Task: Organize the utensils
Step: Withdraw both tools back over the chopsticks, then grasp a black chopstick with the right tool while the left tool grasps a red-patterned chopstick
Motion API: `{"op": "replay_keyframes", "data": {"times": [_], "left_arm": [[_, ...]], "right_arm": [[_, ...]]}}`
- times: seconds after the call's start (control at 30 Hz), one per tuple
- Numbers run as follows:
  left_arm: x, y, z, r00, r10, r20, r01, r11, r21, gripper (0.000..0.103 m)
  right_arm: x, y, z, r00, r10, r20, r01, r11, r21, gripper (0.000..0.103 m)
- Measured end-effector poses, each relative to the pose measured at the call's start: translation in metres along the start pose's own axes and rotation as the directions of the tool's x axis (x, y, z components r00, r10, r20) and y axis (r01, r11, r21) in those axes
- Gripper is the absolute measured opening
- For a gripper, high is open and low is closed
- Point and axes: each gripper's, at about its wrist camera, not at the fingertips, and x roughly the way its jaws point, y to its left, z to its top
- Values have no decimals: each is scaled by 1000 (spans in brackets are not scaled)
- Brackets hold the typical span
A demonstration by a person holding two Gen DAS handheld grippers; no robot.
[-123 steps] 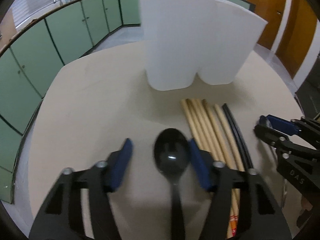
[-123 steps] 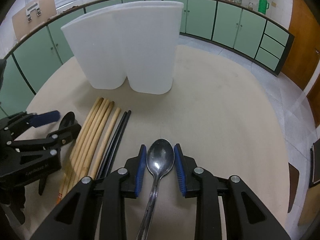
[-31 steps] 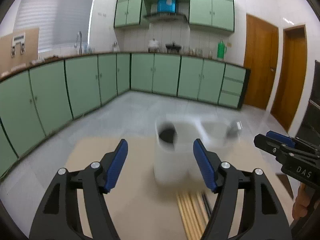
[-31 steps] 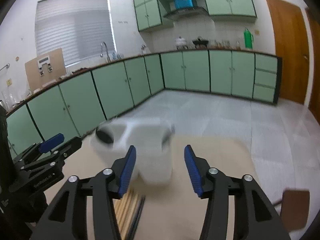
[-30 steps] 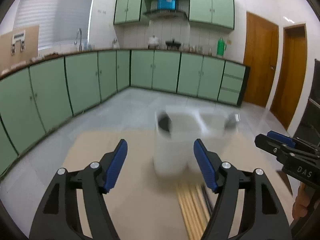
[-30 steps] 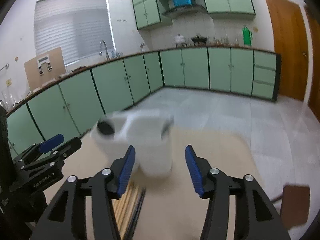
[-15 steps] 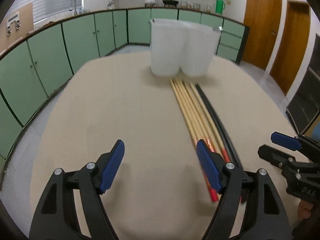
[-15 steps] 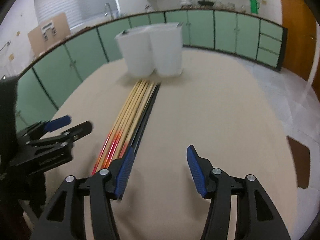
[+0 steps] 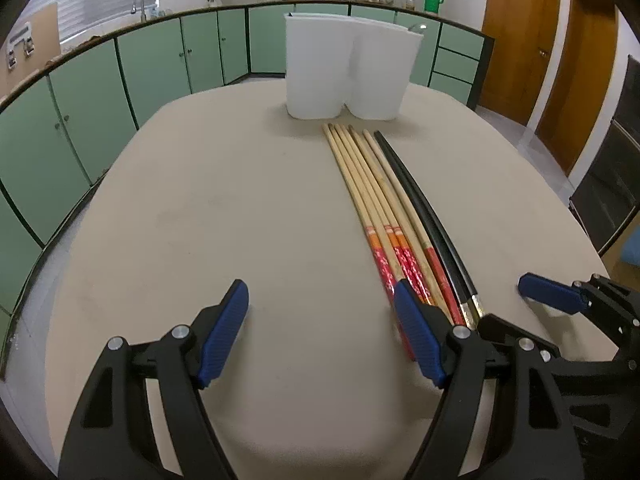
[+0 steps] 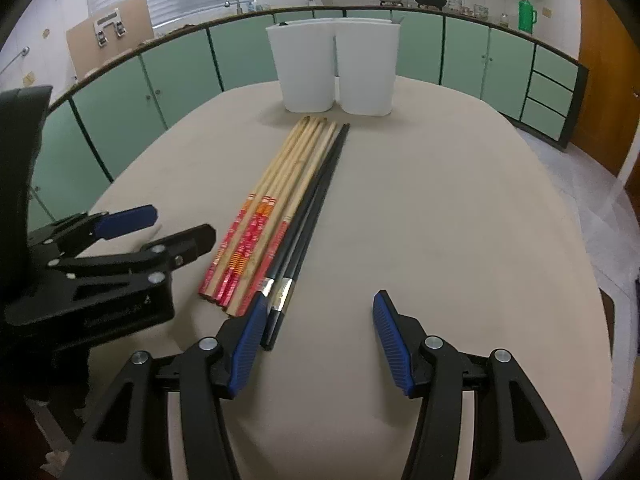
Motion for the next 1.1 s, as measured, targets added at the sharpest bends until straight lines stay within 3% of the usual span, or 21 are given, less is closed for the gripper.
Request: {"op": "replay_keyframes", "data": {"times": [0.13, 0.23, 0.47, 0.63, 0.83, 0.97, 1.1], "left_arm": [[0, 2, -1, 1000, -4, -4, 4, 1000, -12, 74], [-2, 1, -3, 1000, -12, -4, 12, 1000, -9, 74], [-1, -9, -6, 1000, -12, -20, 13, 1000, 27, 74], [4, -8, -10, 999, 4, -52, -2, 1000, 28, 74], [2, -6, -9, 998, 31, -53, -30, 999, 16, 75], [1, -9, -9, 998, 37, -52, -36, 999, 23, 69], [-1, -14, -9, 999, 25, -43, -23, 999, 35, 51]], "right_arm": [[-3, -13, 2, 999, -51, 4, 51, 998, 29, 54], [-5, -22, 1, 999, -40, 4, 40, 998, 45, 53], [-3, -8, -1, 1000, -6, 6, 6, 1000, -3, 21], [-2, -9, 0, 1000, 6, 6, -6, 1000, 9, 11], [-1, -13, 0, 1000, -2, 5, 2, 1000, 29, 11], [0, -10, 0, 1000, -9, 5, 9, 1000, 17, 11], [2, -9, 1, 1000, -5, 5, 5, 1000, 22, 7]]}}
